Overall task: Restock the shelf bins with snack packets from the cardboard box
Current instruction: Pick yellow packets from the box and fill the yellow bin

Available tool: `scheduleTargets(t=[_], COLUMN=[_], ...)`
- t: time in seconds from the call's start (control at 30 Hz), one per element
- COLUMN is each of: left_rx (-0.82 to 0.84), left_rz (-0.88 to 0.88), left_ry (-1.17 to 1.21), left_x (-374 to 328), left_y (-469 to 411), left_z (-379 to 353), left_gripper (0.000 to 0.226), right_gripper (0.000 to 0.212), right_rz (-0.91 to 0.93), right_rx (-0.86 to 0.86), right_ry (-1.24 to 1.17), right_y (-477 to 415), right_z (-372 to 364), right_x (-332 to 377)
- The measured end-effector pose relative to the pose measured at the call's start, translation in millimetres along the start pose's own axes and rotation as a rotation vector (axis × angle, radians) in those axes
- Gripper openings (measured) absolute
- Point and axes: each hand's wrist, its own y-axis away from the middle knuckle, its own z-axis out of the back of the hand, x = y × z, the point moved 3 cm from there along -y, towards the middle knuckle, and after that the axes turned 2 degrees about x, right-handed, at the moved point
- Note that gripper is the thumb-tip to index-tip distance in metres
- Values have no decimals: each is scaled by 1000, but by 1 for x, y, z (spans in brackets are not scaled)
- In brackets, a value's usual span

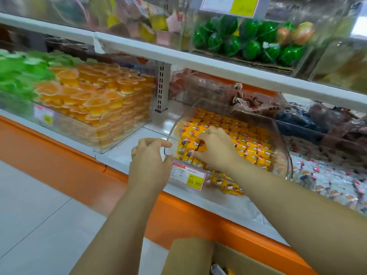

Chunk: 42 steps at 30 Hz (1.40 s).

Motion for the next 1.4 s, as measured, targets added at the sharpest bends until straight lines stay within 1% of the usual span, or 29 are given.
scheduleTargets(t=[0.1,0.17,0.23,0.3,0.37,0.4,0.43,0.47,0.5,0.6,0.67,0.73,0.83,0.93,1.0,1.1,1.2,1.3,1.4], left_rx=[17,40,73,72,-42,-113,-150,-142,-91,128,235,361,555,657,647,574,517,434,396], left_rz=[-29,-49,-76,-98,-127,-160,-200,-242,-278,-292,-307,-277,-154,-67,-12,-28,1,12,13], left_ry=[4,14,10,-29,-43,-33,-24,-12,-7,-50,-124,-194,-168,-196,-165,-102,-62,-24,-9], left_x=[0,-1,-2,-3,-8,-12,-17,-21,-23,-15,-5,6,30,55,62,67,72,75,76], left_y=[3,7,12,22,34,41,48,56,64,93,110,121,132,144,152,160,169,174,175], left_z=[0,-1,-5,-10,-10,-9,-10,-13,-20,-50,-74,-97,-132,-163,-174,-189,-198,-203,-205], left_gripper=[29,29,29,32,36,36,33,29,23,11,10,11,16,19,19,33,35,35,34], right_gripper=[58,60,53,38,25,20,18,17,18,21,17,15,20,24,27,32,40,52,65], right_rz=[-14,-17,1,69,159,194,217,230,231,142,37,-63,-248,-388,-464,-579,-626,-672,-685], right_rx=[-55,-78,-130,-228,-322,-348,-360,-357,-347,-263,-197,-109,122,352,434,539,613,622,609], right_ry=[-44,-95,-147,-190,-236,-266,-305,-347,-385,-460,-479,-483,-501,-525,-575,-569,-582,-620,-545], right_y=[4,10,21,41,70,87,104,123,141,192,220,245,273,294,305,320,331,334,331], right_z=[5,11,18,25,27,27,23,17,10,-26,-54,-84,-127,-165,-184,-209,-231,-250,-265], right_x=[-4,-6,-7,-7,-9,-10,-12,-16,-21,-42,-59,-77,-100,-116,-124,-134,-138,-137,-134])
